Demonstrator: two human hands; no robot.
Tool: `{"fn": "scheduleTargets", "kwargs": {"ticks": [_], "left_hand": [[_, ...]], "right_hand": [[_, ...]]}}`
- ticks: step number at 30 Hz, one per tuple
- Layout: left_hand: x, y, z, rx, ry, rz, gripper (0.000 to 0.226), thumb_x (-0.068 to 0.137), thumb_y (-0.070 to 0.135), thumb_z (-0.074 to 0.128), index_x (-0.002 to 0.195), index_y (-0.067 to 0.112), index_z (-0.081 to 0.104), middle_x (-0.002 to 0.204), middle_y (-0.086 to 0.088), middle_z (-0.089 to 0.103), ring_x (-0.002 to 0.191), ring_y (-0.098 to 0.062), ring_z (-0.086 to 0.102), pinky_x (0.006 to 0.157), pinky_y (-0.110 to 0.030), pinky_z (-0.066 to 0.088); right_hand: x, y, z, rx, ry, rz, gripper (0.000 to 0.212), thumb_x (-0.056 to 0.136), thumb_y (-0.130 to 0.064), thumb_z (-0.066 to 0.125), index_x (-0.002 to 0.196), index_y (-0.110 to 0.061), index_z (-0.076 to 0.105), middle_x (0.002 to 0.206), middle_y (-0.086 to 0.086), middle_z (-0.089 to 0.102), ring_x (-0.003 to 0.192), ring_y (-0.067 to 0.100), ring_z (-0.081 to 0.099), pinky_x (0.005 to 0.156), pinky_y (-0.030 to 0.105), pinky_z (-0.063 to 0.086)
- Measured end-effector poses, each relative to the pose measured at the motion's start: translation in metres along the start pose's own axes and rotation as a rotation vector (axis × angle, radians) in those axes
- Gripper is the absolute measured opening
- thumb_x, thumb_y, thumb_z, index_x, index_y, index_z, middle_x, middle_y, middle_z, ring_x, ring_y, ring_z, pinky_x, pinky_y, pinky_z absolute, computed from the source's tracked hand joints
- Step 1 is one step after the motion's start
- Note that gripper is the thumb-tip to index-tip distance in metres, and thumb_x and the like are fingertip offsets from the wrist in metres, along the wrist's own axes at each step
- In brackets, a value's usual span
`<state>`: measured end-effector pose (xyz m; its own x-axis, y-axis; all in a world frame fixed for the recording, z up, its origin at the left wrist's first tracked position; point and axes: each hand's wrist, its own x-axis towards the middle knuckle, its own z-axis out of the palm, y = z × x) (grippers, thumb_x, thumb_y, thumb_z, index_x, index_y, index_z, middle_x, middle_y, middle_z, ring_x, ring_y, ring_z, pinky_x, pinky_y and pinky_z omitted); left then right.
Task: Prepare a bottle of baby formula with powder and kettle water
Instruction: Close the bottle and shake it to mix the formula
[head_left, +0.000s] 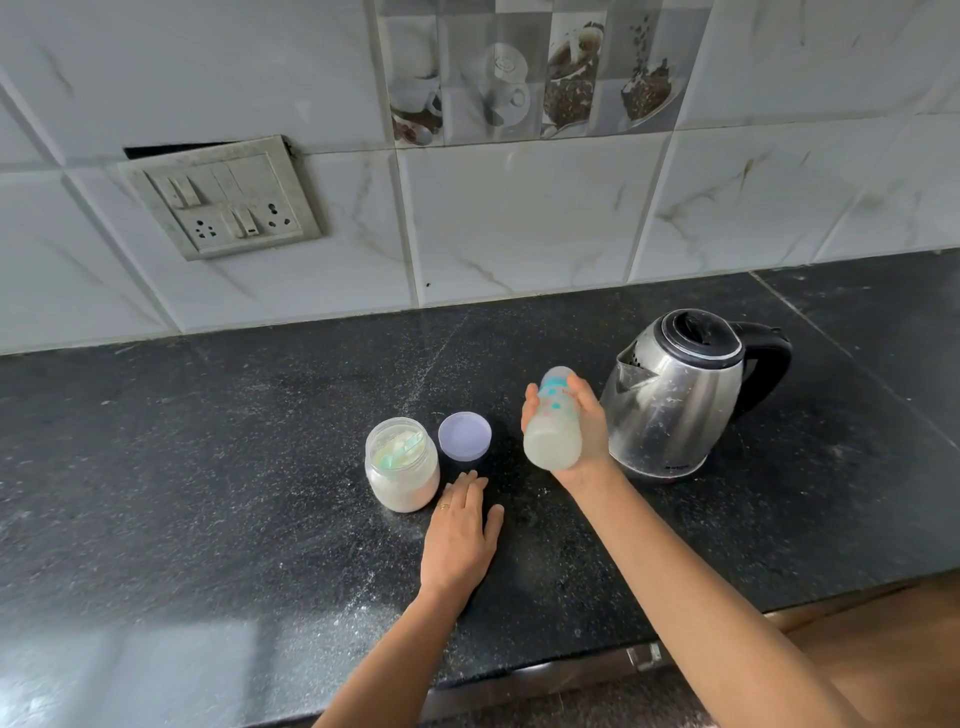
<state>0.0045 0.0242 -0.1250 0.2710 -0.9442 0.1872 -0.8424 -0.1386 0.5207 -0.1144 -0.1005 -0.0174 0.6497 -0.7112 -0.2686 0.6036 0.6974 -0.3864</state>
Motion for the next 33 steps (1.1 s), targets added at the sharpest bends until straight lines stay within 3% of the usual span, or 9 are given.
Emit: {"fn": "scheduleTargets", "kwargs": {"ticks": [5, 11, 14, 16, 19, 22, 24, 29, 33], "left_hand": [[0.001, -0.001, 0.001, 0.041, 0.008, 0.014, 0.046, 0.097, 0.037, 0.043, 0.135, 0.011, 0.045, 0.143, -0.007, 0.044, 0.137, -0.019, 0.033, 0.114, -0.024, 0.009], [0.003, -0.001, 0.003, 0.063, -0.004, 0.012, 0.054, 0.098, 0.038, 0.040, 0.143, 0.009, 0.036, 0.150, -0.008, 0.034, 0.142, -0.019, 0.024, 0.116, -0.027, 0.008], [0.003, 0.000, 0.003, 0.070, 0.003, 0.013, 0.054, 0.097, 0.038, 0.042, 0.142, 0.008, 0.038, 0.149, -0.009, 0.037, 0.141, -0.020, 0.026, 0.115, -0.027, 0.009], [0.003, 0.001, 0.003, 0.070, -0.001, 0.013, 0.054, 0.097, 0.038, 0.042, 0.142, 0.008, 0.037, 0.149, -0.008, 0.037, 0.141, -0.019, 0.025, 0.115, -0.027, 0.009], [0.003, 0.000, 0.003, 0.070, -0.008, 0.014, 0.055, 0.098, 0.039, 0.039, 0.143, 0.009, 0.035, 0.150, -0.007, 0.035, 0.142, -0.018, 0.023, 0.116, -0.027, 0.008], [0.003, 0.000, 0.003, 0.074, -0.006, 0.016, 0.055, 0.098, 0.040, 0.038, 0.143, 0.009, 0.036, 0.150, -0.007, 0.035, 0.142, -0.019, 0.023, 0.116, -0.027, 0.008], [0.003, 0.000, 0.003, 0.075, -0.008, 0.016, 0.055, 0.098, 0.039, 0.039, 0.143, 0.009, 0.035, 0.150, -0.007, 0.034, 0.142, -0.018, 0.022, 0.116, -0.027, 0.007], [0.003, 0.002, 0.002, 0.070, -0.005, 0.010, 0.055, 0.098, 0.040, 0.039, 0.144, 0.010, 0.034, 0.151, -0.007, 0.034, 0.142, -0.018, 0.022, 0.116, -0.027, 0.008], [0.003, 0.002, 0.001, 0.069, -0.005, 0.003, 0.055, 0.098, 0.041, 0.038, 0.144, 0.011, 0.034, 0.151, -0.006, 0.033, 0.142, -0.017, 0.021, 0.115, -0.025, 0.006]], "right_hand": [[-0.010, -0.006, -0.004, -0.323, -0.200, 0.072, 0.064, 0.077, -0.034, 0.070, 0.135, -0.024, 0.046, 0.089, 0.012, 0.058, 0.062, 0.020, 0.060, 0.053, 0.030, 0.054], [-0.003, -0.002, -0.001, -0.025, 0.109, 0.021, 0.043, 0.083, -0.042, 0.060, 0.110, -0.010, 0.050, 0.083, 0.009, 0.060, 0.056, 0.018, 0.063, 0.052, 0.026, 0.056], [-0.009, 0.001, -0.005, -0.313, -0.043, 0.134, 0.039, 0.080, -0.042, 0.065, 0.104, -0.012, 0.063, 0.085, 0.008, 0.060, 0.057, 0.018, 0.059, 0.050, 0.028, 0.053], [-0.012, -0.001, -0.002, -0.300, -0.119, 0.131, 0.042, 0.067, -0.039, 0.079, 0.100, -0.015, 0.071, 0.086, 0.009, 0.060, 0.059, 0.019, 0.059, 0.050, 0.028, 0.053], [-0.006, -0.005, -0.001, -0.064, -0.020, 0.042, 0.048, 0.076, -0.038, 0.072, 0.114, -0.013, 0.054, 0.086, 0.010, 0.061, 0.058, 0.019, 0.062, 0.051, 0.028, 0.055], [-0.007, -0.008, -0.004, -0.205, -0.085, 0.077, 0.044, 0.089, -0.037, 0.053, 0.130, -0.020, 0.047, 0.088, 0.011, 0.060, 0.060, 0.020, 0.062, 0.052, 0.030, 0.055], [-0.010, -0.008, -0.006, -0.334, -0.200, 0.098, 0.054, 0.087, -0.034, 0.058, 0.139, -0.031, 0.043, 0.092, 0.012, 0.058, 0.064, 0.022, 0.060, 0.055, 0.032, 0.054], [-0.008, -0.009, -0.005, -0.105, -0.039, 0.014, 0.051, 0.079, -0.038, 0.067, 0.120, -0.013, 0.047, 0.087, 0.009, 0.061, 0.059, 0.019, 0.063, 0.052, 0.029, 0.056], [-0.014, -0.006, -0.005, -0.247, -0.160, 0.131, 0.061, 0.064, -0.035, 0.083, 0.113, -0.012, 0.055, 0.088, 0.009, 0.060, 0.060, 0.020, 0.060, 0.051, 0.030, 0.054]]}}
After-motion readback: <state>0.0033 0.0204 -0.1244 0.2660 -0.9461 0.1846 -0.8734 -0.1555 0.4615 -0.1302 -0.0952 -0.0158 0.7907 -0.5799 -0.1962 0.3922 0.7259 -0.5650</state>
